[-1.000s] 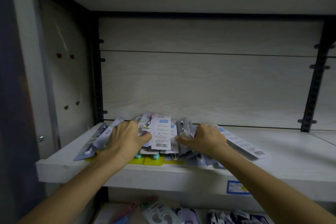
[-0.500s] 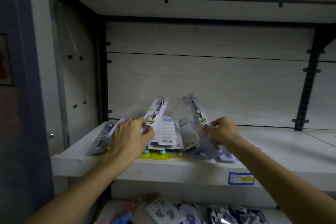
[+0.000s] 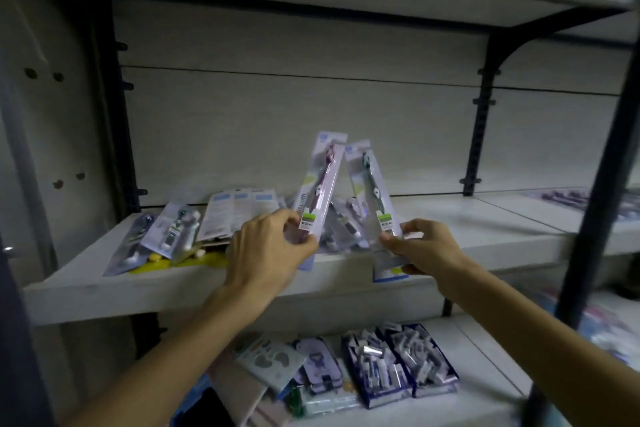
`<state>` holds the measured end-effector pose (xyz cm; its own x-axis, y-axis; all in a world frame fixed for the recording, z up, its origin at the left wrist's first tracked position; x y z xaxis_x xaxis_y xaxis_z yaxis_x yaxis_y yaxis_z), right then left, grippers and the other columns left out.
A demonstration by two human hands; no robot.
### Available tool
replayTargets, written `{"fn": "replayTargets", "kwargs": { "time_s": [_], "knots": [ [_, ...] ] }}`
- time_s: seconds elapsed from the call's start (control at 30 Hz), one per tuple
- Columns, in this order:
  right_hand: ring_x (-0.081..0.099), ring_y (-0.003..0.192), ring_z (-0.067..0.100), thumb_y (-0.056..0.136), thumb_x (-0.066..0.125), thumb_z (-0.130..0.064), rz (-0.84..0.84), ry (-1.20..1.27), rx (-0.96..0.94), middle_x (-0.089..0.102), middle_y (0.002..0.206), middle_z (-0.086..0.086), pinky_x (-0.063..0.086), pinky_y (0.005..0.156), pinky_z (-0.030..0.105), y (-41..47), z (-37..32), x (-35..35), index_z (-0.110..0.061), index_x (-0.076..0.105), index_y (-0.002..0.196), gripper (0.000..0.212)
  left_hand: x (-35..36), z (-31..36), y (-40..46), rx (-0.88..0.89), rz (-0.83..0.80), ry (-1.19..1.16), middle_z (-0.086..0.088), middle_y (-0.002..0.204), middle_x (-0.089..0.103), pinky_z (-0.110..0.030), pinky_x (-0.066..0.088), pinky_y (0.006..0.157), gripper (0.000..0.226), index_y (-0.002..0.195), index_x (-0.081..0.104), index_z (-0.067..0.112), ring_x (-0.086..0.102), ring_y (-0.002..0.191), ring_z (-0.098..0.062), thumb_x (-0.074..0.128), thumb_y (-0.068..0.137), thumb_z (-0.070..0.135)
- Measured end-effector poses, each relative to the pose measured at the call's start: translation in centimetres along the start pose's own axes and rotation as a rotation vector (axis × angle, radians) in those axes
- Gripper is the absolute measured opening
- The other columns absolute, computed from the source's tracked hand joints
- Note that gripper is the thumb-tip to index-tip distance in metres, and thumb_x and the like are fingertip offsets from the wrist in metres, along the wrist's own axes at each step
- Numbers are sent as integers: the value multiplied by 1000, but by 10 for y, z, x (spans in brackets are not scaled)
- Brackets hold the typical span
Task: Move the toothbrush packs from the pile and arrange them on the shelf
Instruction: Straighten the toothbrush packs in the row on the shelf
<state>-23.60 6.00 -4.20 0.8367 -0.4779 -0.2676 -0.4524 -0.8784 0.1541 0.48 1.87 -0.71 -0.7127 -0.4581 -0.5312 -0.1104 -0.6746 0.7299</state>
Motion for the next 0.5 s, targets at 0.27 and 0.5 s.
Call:
{"fn": "replayTargets", "kwargs": {
  "time_s": [0.27, 0.5],
  "knots": [
    [64, 81, 23, 82, 72, -19, 85, -17, 53, 64, 90, 12, 58, 73, 39, -30, 25, -76, -10, 56, 93, 21, 46, 60, -15, 115, -157, -79, 5, 77, 66, -31, 51, 58, 32, 82, 60, 23, 61, 68, -17, 73, 68, 49],
    [65, 85, 21, 82, 70, -17, 127, 8, 20, 63, 97, 11, 53, 62, 26, -37, 49, -159, -9, 54, 103, 29, 97, 139, -21, 170, -254, -128, 2, 83, 65, -29, 47, 60, 33, 83, 55, 20, 59, 73, -19, 73, 65, 42]
  ]
}}
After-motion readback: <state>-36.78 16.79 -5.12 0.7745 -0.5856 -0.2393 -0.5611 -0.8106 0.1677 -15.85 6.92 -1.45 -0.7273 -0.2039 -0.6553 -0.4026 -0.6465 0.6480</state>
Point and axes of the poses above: each hand's wrist, its own y-axis towards the middle knuckle, its own x-axis out of the palm, z = x × y, the point moved 7 cm from there along y, towards the middle knuckle
